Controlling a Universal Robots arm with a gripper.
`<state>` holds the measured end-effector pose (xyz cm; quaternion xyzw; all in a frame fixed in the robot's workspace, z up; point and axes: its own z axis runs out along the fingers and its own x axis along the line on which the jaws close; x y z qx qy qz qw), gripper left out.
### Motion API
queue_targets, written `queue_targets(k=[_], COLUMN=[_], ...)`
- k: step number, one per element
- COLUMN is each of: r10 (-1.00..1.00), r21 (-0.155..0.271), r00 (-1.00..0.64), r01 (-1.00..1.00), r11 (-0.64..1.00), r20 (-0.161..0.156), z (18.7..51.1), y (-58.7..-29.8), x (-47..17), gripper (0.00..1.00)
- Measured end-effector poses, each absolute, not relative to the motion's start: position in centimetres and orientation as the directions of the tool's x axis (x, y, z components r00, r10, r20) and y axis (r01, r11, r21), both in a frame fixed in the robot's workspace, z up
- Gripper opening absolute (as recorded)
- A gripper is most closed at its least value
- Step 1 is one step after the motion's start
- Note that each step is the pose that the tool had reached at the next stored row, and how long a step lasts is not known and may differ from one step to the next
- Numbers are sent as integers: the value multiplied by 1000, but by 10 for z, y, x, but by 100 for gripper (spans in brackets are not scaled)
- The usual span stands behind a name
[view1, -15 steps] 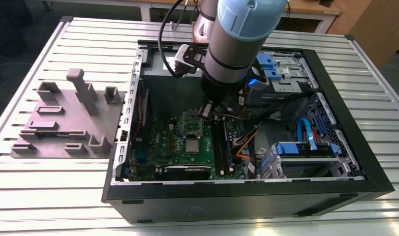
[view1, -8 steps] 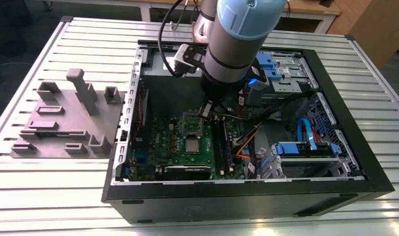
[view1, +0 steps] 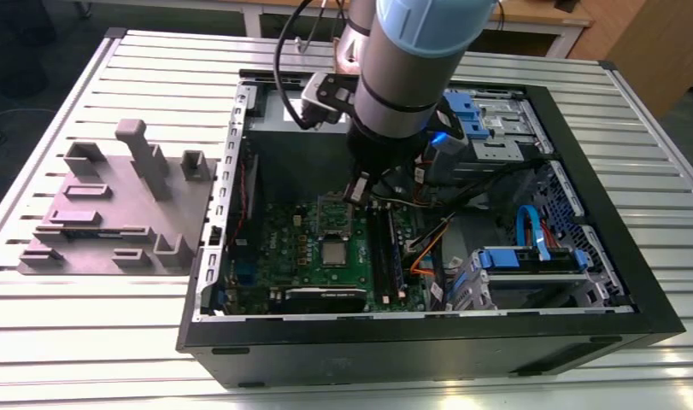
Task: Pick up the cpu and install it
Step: 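Close the cpu cover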
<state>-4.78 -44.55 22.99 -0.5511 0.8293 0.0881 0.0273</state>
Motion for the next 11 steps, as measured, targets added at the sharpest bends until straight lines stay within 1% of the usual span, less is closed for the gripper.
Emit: queue_targets(k=[4,11], r10=[-913,-914], r21=[105,101], r00=[-391,-391], r01=[-919,-919], r11=[380,381], r20=[-115,-105], z=[232,239], y=[-445,-445], x=[-48,-49], gripper=[10,10])
